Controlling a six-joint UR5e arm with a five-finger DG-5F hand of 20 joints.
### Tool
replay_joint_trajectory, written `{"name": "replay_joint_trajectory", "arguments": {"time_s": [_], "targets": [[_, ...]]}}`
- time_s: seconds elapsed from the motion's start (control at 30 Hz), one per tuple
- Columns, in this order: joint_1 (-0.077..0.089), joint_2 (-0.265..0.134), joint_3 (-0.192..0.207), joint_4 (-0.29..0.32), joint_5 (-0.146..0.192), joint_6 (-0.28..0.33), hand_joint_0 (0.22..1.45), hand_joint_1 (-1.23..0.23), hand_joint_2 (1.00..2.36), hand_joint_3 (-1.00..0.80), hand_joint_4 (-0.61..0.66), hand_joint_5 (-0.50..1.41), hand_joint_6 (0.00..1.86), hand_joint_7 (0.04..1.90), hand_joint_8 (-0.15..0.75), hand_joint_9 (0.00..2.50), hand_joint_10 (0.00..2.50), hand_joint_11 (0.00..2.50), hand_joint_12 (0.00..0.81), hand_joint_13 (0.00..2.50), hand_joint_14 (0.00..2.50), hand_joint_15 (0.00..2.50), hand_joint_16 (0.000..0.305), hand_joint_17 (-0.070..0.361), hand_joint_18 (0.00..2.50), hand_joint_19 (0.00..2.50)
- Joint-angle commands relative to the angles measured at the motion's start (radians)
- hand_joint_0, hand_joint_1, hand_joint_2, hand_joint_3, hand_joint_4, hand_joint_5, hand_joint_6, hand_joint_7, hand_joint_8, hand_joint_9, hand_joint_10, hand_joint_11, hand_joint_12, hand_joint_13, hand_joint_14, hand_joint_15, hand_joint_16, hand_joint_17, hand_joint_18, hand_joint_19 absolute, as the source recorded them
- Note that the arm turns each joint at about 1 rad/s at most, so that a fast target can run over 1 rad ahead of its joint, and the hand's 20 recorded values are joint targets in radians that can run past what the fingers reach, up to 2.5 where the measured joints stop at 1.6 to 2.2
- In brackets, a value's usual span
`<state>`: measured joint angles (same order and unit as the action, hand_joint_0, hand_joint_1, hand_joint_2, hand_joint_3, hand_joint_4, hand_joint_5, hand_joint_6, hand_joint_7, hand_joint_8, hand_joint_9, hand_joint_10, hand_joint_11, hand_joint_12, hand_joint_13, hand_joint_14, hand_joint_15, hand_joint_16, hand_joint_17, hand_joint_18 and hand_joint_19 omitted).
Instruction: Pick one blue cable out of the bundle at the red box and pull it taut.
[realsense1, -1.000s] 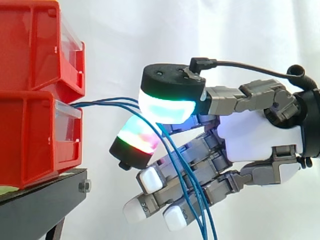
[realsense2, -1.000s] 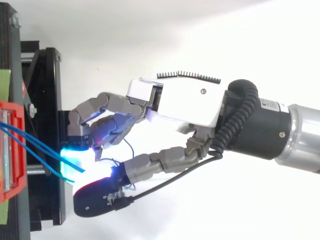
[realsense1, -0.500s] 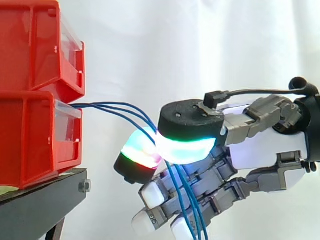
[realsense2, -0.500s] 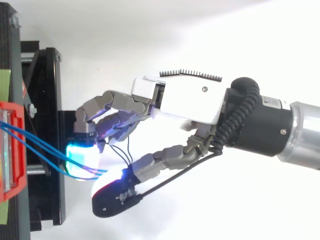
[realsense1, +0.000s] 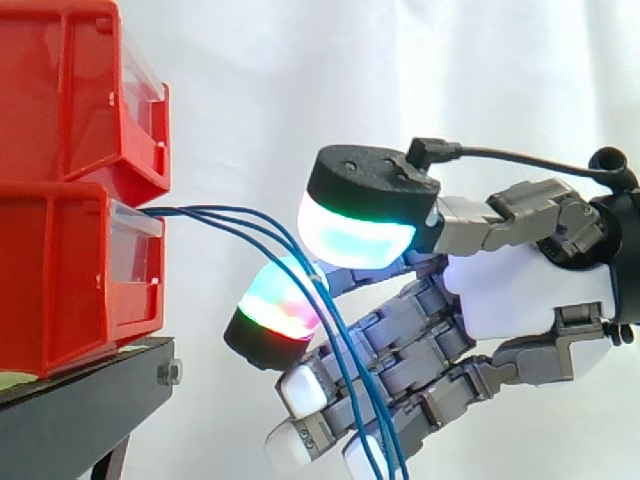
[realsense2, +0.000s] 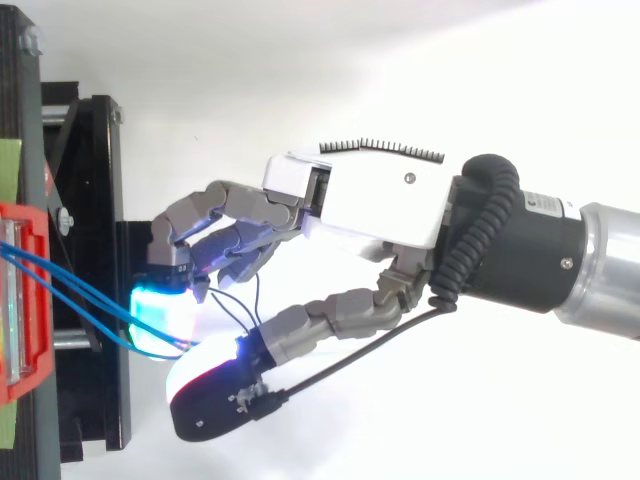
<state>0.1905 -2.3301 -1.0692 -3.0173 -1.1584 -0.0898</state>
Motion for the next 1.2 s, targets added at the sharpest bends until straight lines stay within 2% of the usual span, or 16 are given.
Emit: {"name": "replay_joint_trajectory", "arguments": {"time_s": [0.0,0.13,0.5,0.67,0.9,1.03,1.1,1.17], "targets": [[0.001,0.0,0.0,0.0,0.0,-0.001,0.56,-0.74,1.0,-0.5,0.13,-0.18,0.75,1.02,0.344,0.79,0.02,0.8,0.422,0.63,0.01,0.24,0.057,0.128,0.75,0.38],[0.003,0.0,0.0,0.0,0.002,-0.001,0.62,-0.77,1.01,-0.41,0.11,-0.17,0.74,1.06,0.34,0.82,0.02,0.81,0.41,0.65,0.01,0.25,0.055,0.123,0.77,0.38],[0.003,0.0,0.0,-0.002,0.002,-0.001,0.64,-0.81,1.01,-0.3,0.12,-0.19,0.81,1.01,0.348,0.83,0.01,0.83,0.414,0.67,0.01,0.24,0.055,0.123,0.78,0.37],[0.003,0.0,0.0,0.0,0.002,-0.001,0.68,-0.86,1.02,-0.27,0.1,-0.2,0.83,1.01,0.347,0.83,0.01,0.84,0.415,0.67,0.01,0.24,0.055,0.123,0.79,0.35],[0.003,0.0,0.0,-0.002,0.0,-0.001,0.76,-0.93,1.01,-0.33,0.08,-0.21,0.86,0.98,0.328,0.79,0.02,0.84,0.408,0.65,0.01,0.22,0.054,0.122,0.78,0.33],[0.003,0.0,0.0,-0.002,0.0,-0.001,0.85,-0.91,1.01,-0.32,0.02,-0.21,0.86,0.99,0.3,0.78,0.01,0.82,0.393,0.64,0.01,0.23,0.052,0.116,0.72,0.36],[0.003,0.0,0.0,-0.002,0.0,0.001,0.85,-0.91,1.01,-0.35,0.0,-0.22,0.86,0.98,0.291,0.76,0.02,0.81,0.392,0.64,0.01,0.23,0.051,0.115,0.72,0.36],[0.003,0.0,0.0,-0.002,0.0,0.001,0.79,-0.93,1.0,-0.48,0.01,-0.23,0.86,0.96,0.287,0.75,0.01,0.82,0.391,0.65,0.01,0.21,0.052,0.116,0.77,0.29]]}}
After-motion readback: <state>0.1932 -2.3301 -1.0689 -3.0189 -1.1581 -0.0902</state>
